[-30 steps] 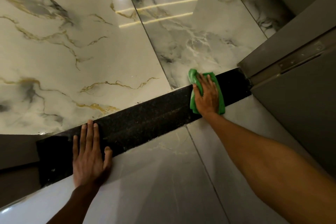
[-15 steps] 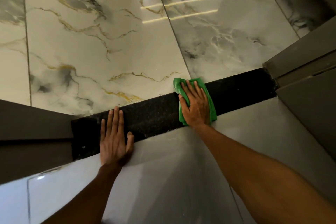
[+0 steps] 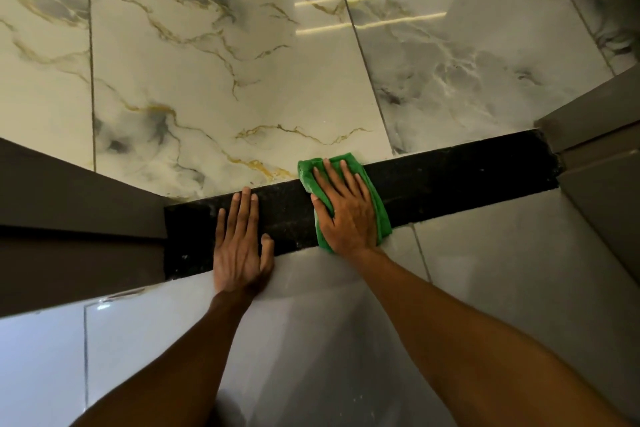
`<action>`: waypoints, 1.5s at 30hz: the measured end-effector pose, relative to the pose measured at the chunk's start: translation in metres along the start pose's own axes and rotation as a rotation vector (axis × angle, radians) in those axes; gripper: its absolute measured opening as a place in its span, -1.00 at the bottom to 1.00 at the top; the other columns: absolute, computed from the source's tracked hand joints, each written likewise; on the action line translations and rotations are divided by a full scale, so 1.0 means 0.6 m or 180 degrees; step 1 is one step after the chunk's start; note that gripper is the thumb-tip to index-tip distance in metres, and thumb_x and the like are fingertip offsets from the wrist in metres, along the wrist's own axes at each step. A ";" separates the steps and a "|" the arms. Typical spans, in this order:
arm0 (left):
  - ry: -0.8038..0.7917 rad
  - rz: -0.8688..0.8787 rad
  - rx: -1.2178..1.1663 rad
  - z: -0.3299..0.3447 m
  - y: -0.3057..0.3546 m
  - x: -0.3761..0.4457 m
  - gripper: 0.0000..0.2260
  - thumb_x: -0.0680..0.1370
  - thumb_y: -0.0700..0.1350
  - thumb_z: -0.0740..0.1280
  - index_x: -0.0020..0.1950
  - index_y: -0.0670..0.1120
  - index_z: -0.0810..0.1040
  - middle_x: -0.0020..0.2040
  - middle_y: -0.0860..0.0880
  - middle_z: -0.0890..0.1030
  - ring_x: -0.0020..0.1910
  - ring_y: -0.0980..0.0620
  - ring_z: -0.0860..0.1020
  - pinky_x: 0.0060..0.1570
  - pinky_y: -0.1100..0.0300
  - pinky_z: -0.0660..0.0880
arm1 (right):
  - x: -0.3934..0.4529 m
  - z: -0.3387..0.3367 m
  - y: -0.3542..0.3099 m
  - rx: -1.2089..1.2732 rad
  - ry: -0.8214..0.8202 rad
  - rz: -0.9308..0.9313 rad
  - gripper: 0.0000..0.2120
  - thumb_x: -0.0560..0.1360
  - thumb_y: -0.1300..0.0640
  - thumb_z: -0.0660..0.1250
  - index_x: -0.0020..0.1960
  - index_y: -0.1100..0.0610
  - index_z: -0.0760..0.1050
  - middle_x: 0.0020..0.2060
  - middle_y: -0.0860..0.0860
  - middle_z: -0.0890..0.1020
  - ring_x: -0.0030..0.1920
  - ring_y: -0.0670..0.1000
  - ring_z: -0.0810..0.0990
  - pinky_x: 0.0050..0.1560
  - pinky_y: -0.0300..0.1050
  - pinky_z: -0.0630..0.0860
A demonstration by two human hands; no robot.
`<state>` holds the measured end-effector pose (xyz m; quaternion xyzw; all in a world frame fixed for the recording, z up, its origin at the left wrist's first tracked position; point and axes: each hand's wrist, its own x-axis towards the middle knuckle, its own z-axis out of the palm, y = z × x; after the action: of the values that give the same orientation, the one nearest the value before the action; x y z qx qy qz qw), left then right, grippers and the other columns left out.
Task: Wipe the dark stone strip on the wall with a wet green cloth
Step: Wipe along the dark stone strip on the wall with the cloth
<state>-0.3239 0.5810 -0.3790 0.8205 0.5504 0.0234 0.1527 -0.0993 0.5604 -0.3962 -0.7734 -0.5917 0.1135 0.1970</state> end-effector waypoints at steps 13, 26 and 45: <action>0.0156 -0.0076 0.0002 0.008 -0.006 -0.004 -0.32 0.66 -0.02 0.02 0.79 -0.16 0.05 0.82 -0.11 0.02 0.81 -0.05 -0.01 0.78 -0.16 -0.01 | -0.042 0.029 -0.076 -0.0328 -0.0217 -0.0181 -0.35 0.75 -0.23 0.03 0.77 -0.04 0.00 0.78 -0.01 0.02 0.78 0.11 -0.05 0.75 0.18 0.06; 0.0208 -0.0017 0.0029 0.016 -0.008 -0.004 -0.32 0.67 0.01 0.01 0.80 -0.13 0.03 0.83 -0.09 0.00 0.81 -0.05 -0.01 0.77 -0.20 0.02 | -0.047 -0.009 -0.008 -0.0355 -0.0243 -0.0380 -0.39 0.75 -0.11 0.09 0.76 -0.04 0.06 0.77 -0.02 0.10 0.78 0.10 0.00 0.77 0.14 -0.02; 0.0255 0.0025 0.0037 0.028 -0.017 -0.003 -0.32 0.68 0.03 0.00 0.80 -0.12 0.00 0.83 -0.09 -0.01 0.82 -0.08 -0.02 0.77 -0.21 -0.01 | 0.024 -0.193 0.318 -0.0767 0.0416 0.1872 -0.41 0.78 -0.13 0.02 0.76 -0.02 0.05 0.77 0.05 0.10 0.77 0.14 0.03 0.76 0.21 -0.03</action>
<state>-0.3301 0.5792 -0.3974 0.8219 0.5530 0.0537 0.1256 0.1182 0.5123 -0.3751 -0.9346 -0.3381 0.0449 0.1004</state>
